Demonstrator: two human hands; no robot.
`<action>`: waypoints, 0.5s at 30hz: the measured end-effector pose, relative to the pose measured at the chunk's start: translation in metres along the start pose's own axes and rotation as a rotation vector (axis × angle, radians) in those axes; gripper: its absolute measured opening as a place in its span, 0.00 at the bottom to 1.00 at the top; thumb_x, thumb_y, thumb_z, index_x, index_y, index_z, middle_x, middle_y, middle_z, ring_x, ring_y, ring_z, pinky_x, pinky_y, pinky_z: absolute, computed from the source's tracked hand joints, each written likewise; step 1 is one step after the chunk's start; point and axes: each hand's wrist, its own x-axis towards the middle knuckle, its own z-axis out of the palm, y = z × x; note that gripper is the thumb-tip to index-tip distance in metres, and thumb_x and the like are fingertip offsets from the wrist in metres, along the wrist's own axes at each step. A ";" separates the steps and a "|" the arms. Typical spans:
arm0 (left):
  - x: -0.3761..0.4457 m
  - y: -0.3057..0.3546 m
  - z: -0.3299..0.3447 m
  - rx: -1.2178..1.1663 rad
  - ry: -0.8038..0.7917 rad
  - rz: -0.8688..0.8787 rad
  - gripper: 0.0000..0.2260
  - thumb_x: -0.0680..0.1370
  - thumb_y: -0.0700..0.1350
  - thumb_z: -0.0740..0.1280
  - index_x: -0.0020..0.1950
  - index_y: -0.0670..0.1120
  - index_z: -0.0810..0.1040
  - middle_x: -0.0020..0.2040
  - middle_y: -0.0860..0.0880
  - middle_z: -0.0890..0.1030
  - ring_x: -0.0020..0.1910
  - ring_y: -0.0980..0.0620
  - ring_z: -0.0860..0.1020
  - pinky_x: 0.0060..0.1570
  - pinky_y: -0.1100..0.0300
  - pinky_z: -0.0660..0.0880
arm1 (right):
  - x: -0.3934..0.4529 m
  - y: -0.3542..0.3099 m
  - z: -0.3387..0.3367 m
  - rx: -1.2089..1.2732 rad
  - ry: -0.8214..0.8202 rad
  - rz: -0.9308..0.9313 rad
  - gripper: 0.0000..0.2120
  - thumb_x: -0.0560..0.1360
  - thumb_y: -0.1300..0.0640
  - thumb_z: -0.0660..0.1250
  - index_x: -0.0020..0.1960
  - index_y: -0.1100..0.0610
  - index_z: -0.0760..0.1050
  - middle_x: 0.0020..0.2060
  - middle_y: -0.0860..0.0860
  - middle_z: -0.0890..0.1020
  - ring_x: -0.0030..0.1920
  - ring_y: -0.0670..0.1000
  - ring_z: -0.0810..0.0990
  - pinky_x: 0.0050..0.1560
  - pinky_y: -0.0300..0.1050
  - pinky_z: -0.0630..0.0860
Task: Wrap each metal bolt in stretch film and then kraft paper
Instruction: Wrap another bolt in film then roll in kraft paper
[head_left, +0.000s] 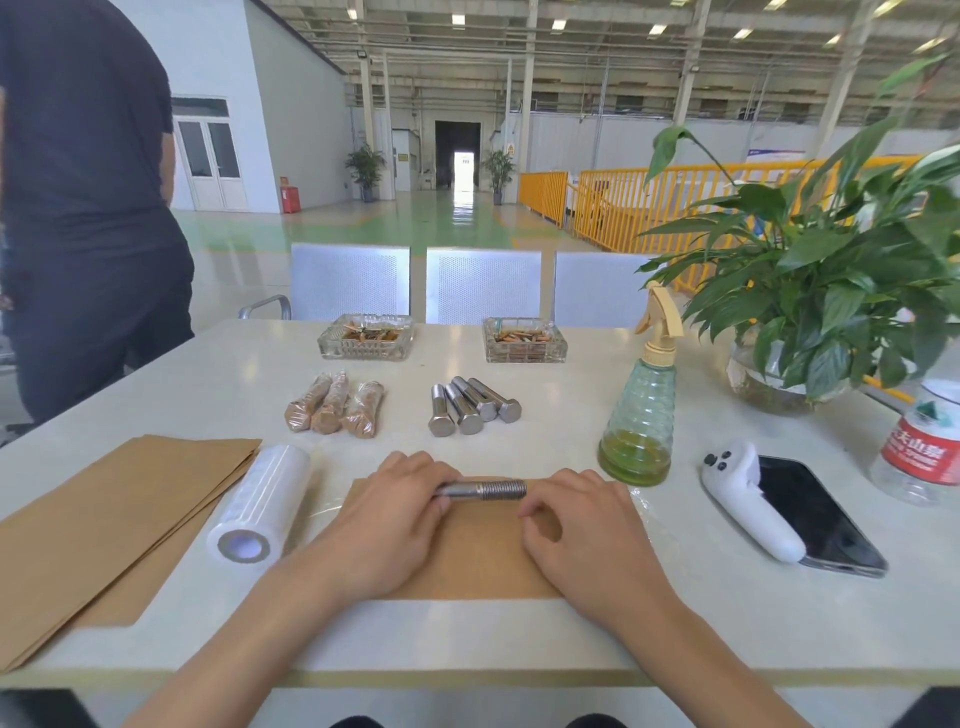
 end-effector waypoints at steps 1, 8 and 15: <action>-0.002 -0.001 0.002 -0.005 0.015 0.008 0.11 0.84 0.44 0.61 0.64 0.52 0.77 0.53 0.54 0.76 0.53 0.51 0.70 0.58 0.50 0.70 | 0.000 -0.001 -0.001 0.000 0.005 0.006 0.04 0.77 0.48 0.64 0.49 0.43 0.77 0.47 0.40 0.77 0.53 0.43 0.73 0.60 0.44 0.65; -0.018 -0.009 0.005 -0.079 0.031 0.095 0.12 0.83 0.44 0.64 0.64 0.56 0.78 0.52 0.58 0.76 0.52 0.56 0.71 0.58 0.59 0.67 | -0.001 -0.002 -0.002 0.072 0.026 0.060 0.07 0.76 0.58 0.62 0.49 0.45 0.71 0.43 0.41 0.78 0.48 0.44 0.72 0.56 0.44 0.68; -0.021 -0.011 0.004 -0.176 0.045 0.055 0.12 0.80 0.43 0.70 0.59 0.59 0.81 0.51 0.61 0.77 0.53 0.57 0.73 0.56 0.67 0.65 | 0.002 0.002 0.003 0.083 0.006 0.023 0.12 0.77 0.59 0.63 0.55 0.44 0.76 0.47 0.40 0.79 0.53 0.43 0.75 0.59 0.44 0.69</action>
